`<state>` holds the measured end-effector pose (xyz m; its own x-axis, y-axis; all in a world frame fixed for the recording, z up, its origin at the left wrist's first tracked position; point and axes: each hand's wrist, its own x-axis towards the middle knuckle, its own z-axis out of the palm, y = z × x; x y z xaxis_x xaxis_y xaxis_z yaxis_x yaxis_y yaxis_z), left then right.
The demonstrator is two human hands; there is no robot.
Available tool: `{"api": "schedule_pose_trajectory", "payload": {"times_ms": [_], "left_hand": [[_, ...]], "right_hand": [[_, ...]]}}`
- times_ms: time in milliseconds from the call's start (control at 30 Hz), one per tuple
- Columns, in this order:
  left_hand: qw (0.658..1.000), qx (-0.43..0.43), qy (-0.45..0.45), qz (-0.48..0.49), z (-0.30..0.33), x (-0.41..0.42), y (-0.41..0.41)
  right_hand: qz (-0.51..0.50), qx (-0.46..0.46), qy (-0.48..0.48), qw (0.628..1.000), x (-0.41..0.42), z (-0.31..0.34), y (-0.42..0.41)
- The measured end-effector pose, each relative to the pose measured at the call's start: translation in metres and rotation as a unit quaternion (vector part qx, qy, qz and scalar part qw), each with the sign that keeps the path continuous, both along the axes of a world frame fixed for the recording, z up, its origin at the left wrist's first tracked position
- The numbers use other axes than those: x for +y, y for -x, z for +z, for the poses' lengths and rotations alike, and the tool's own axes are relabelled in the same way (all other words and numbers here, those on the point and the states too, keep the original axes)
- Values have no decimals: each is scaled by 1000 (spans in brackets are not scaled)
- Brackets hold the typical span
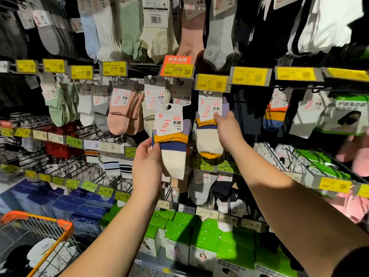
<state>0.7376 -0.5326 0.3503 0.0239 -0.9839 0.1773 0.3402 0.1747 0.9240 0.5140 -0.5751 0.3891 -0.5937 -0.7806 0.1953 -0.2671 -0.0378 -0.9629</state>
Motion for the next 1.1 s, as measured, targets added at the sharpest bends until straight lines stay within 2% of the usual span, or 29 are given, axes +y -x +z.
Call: {"api": "schedule_pose_trajectory", "payload": {"times_ms": [133, 233, 333, 433, 567, 700, 867, 967, 1100], "left_hand": [[1000, -9, 3, 0, 0, 2, -2], [1000, -12, 0, 3, -1, 2, -1], [1000, -4, -7, 2, -3, 1, 2], [1000, 4, -9, -1, -4, 0, 7], [1000, 12, -20, -16, -4, -1, 12], [999, 3, -19, -28, -6, -4, 18], [998, 24, -20, -47, -8, -5, 25], [998, 18, -16, -56, -10, -7, 33], [998, 7, -11, -64, -6, -7, 47]], "right_hand": [[-14, 8, -25, 1000, -3, -8, 1], [-51, 122, -101, 986, -9, -3, 7], [-72, 255, -189, 945, -18, 8, 14], [-92, 321, -239, 912, -27, 14, 20], [-86, 361, -247, 895, -23, 18, 19], [-91, 360, -261, 891, -8, 13, 20], [-111, 252, -116, 954, 33, -21, 9], [-8, 109, -52, 993, 57, -38, -11], [112, -46, -35, 992, 60, -53, -32]]}}
